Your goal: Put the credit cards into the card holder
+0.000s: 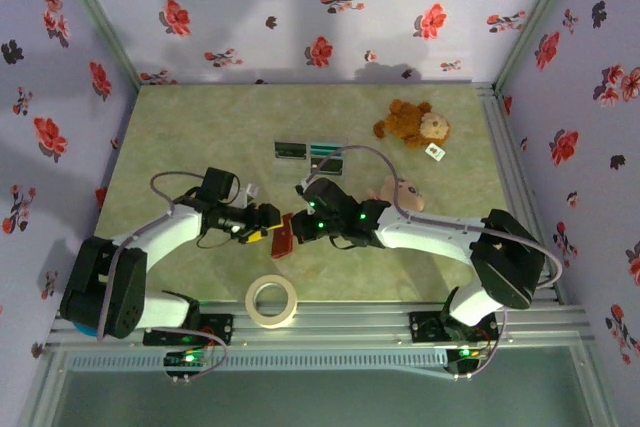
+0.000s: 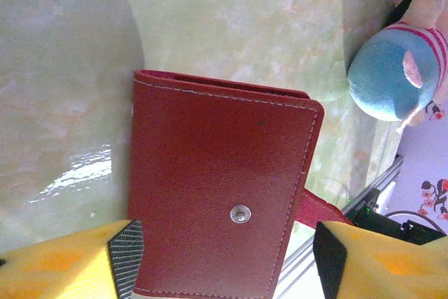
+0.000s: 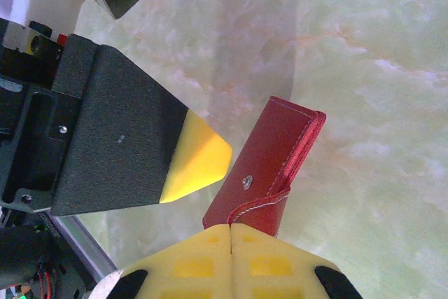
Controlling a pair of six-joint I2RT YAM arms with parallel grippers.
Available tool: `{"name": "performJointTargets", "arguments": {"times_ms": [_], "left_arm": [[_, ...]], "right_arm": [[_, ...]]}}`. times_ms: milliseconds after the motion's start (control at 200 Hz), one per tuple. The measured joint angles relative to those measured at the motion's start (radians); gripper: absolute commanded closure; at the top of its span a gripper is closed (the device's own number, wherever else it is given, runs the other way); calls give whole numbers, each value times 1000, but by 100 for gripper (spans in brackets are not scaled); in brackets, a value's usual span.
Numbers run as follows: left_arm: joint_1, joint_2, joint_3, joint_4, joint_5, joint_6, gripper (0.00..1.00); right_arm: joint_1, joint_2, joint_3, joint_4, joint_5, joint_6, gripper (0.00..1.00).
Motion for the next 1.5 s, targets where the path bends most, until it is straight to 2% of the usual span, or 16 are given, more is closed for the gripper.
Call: {"name": "performJointTargets", "arguments": {"times_ms": [200,505,830,980,1055,1220,1405,1500], "left_arm": [[0,1,-4,0,7,0,26],[0,1,-5,-1,13,4,28],[0,10,-5,0,15,18,46],[0,10,-5,8,16,17,69],[0,11,-6,11,18,19,76],[0,17,-6,22,25,18,83],[0,27,-8,41,42,18,100],[0,47,-8,46,50,18,100]], "right_arm": [[0,-4,0,2,-4,0,100],[0,-42,0,37,-37,3,100],[-3,-44,0,30,-27,3,100],[-16,-64,-17,6,-8,1,100],[-26,-84,-34,-11,3,0,100],[-53,-100,-72,-38,23,0,100],[-68,-100,-103,-65,39,0,100],[-68,-100,-106,-87,63,0,100]]}}
